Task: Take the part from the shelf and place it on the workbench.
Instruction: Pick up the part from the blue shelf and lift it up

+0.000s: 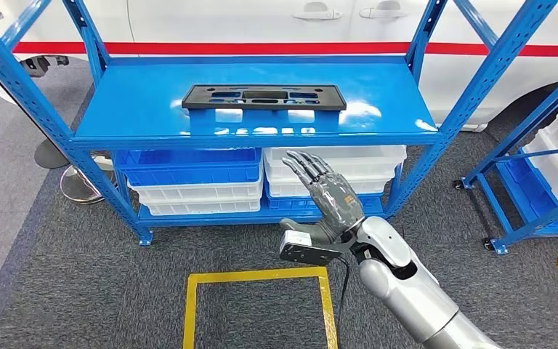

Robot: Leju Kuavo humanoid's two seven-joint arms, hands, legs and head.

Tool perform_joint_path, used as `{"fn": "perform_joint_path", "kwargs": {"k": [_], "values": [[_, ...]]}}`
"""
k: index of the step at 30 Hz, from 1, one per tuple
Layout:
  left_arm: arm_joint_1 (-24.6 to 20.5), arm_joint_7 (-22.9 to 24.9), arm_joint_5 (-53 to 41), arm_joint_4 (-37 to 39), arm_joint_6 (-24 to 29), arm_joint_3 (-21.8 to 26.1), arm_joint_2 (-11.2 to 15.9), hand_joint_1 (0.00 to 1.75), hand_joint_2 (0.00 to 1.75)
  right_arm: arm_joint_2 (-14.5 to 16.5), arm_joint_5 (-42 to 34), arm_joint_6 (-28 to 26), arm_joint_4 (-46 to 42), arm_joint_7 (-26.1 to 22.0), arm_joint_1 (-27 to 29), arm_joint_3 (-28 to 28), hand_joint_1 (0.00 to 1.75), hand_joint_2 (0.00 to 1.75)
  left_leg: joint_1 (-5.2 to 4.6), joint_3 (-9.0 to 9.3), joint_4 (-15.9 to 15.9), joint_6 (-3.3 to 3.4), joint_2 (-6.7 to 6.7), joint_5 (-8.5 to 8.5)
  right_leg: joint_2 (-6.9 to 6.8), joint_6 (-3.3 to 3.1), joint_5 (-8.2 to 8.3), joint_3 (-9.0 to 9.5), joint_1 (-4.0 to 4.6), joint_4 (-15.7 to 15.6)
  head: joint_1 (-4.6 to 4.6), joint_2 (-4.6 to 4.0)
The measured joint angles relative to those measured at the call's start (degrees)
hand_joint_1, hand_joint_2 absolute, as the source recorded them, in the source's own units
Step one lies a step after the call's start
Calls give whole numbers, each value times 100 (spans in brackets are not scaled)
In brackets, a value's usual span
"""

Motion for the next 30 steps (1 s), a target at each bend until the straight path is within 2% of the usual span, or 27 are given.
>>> {"fn": "perform_joint_path", "kwargs": {"k": [1,2,3,4,5,6,7,10,11,13,14,15,16,17,18,19,20,21,25,26,27,29,30], "values": [[3,-1,-5,0,0,-4,0,0,0,-7,-1,0,-1,1,12,0,0,0,-14,21,0,7,-4,-14,-1,-18,116,-32,5,-24,0,0],[5,-1,-10,0,-1,-8,-1,0,0,-12,-1,0,-2,1,17,0,0,0,-28,53,0,10,-7,-32,-1,-51,325,45,18,-259,-1,0],[5,-2,-11,0,-2,-14,-1,0,0,-16,-1,0,-5,1,16,0,0,0,-41,90,0,8,-9,-55,-5,-104,573,205,40,-653,-1,0],[3,-3,-11,0,-3,-23,-8,0,0,-22,-2,0,-10,1,13,0,0,0,-61,119,1,-3,-8,-80,-19,-164,748,374,69,-1030,-1,0],[-2,-4,-11,0,-5,-34,-13,0,0,-26,-1,0,-17,0,9,0,0,0,-67,135,3,-18,-7,-102,-33,-210,851,507,97,-1326,-1,0],[-7,-5,-11,0,-7,-46,-18,0,0,-31,-1,0,-25,0,8,0,0,0,-66,142,2,-40,-2,-119,-42,-243,878,582,122,-1501,-1,0],[-11,-5,-11,1,-8,-56,-24,0,0,-33,-1,0,-31,0,8,0,0,0,-60,143,-6,-67,4,-129,-47,-259,848,604,139,-1546,-1,0],[-14,-7,-11,1,-9,-69,-21,0,0,-40,-1,0,-58,1,6,0,0,0,-47,160,39,-156,20,-201,-34,-290,860,698,100,-1677,-1,0],[-15,-9,-11,1,-9,-71,-21,0,0,-43,-1,1,-65,1,1,0,0,0,-45,93,207,-185,19,-296,-35,-303,867,749,76,-1726,-1,0],[-16,-14,-9,2,-6,-74,-18,0,0,-45,-2,7,-67,1,-1,0,0,0,-23,-245,879,-241,8,-589,-37,-325,849,820,59,-1763,-2,0],[-13,-14,-7,2,-5,-74,-16,0,0,-46,-2,12,-67,2,7,0,0,0,-6,-465,1255,-267,7,-703,-37,-329,829,839,58,-1758,-2,0],[-6,-14,-5,2,-4,-75,-15,0,0,-46,-2,17,-66,2,20,0,0,0,10,-633,1499,-291,7,-722,-34,-327,804,858,55,-1749,-2,0],[1,-14,-5,2,-4,-76,-15,0,0,-46,-2,20,-66,2,30,0,0,0,26,-706,1534,-311,9,-622,-28,-318,774,882,48,-1738,-2,0],[8,-14,-5,2,-4,-77,-15,0,0,-46,-2,22,-66,1,36,0,0,0,43,-663,1334,-327,10,-417,-20,-302,739,913,39,-1722,-2,0],[12,-14,-5,2,-4,-77,-13,0,0,-46,-2,22,-66,1,38,0,0,0,59,-531,963,-341,11,-159,-13,-279,697,946,30,-1703,-2,0],[14,-14,-5,2,-3,-78,-12,0,0,-46,-2,21,-66,1,37,0,0,0,67,-377,589,-347,7,26,-7,-247,654,972,29,-1679,-2,0],[12,-14,-5,2,-3,-79,-10,0,0,-46,-2,21,-66,3,36,0,0,0,64,-252,288,-332,1,137,-3,-214,615,981,33,-1651,-2,0],[9,-14,-5,2,-2,-80,-8,0,0,-46,-1,20,-68,3,34,0,0,0,57,-183,117,-306,-6,171,0,-180,590,978,40,-1633,-2,0],[2,-22,3,2,-4,-84,-9,0,0,-49,-2,14,-92,2,26,0,0,0,36,-126,25,-133,-14,104,-5,-60,512,973,30,-1583,-1,0],[3,-28,9,2,-4,-84,-10,0,0,-50,-2,14,-100,2,21,0,0,0,43,-99,9,-94,-12,95,-8,-34,446,924,21,-1458,-1,0],[2,-35,14,2,-5,-84,-9,0,0,-52,-2,13,-107,2,19,0,0,0,49,-72,-3,-60,-9,83,-12,-11,329,792,12,-1196,-1,0],[-2,-46,19,2,-9,-84,-7,0,0,-57,-2,13,-110,3,34,0,0,0,39,-39,-4,-12,-8,41,-14,14,57,329,7,-425,-1,0],[-3,-50,19,2,-12,-84,-6,0,0,-60,-2,13,-110,4,50,0,0,0,31,-15,-4,0,-12,16,-14,18,2,104,6,-112,-1,0]]}}
